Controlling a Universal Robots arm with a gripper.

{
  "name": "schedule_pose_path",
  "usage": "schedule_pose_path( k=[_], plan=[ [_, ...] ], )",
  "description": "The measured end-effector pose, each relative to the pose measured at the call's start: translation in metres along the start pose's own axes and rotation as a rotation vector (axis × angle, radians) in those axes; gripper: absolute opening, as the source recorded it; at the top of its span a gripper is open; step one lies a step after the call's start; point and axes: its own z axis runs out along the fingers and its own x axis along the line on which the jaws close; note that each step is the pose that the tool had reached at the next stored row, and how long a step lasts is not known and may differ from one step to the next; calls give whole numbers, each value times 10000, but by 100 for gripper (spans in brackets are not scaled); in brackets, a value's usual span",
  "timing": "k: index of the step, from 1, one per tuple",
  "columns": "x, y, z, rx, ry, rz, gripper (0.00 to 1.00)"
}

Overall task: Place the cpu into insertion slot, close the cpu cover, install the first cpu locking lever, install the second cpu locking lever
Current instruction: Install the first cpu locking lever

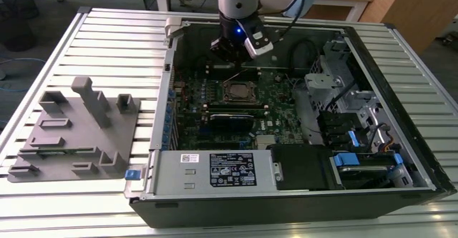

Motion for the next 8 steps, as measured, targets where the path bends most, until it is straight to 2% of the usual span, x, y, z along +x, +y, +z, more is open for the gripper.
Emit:
schedule_pose_path(
  k=[3,5,8],
  plan=[
    [10,0,5,-169,-28,17,11],
    [13,-1,10,-239,-40,24,11],
    [15,-4,19,-246,-40,25,11]
  ],
)
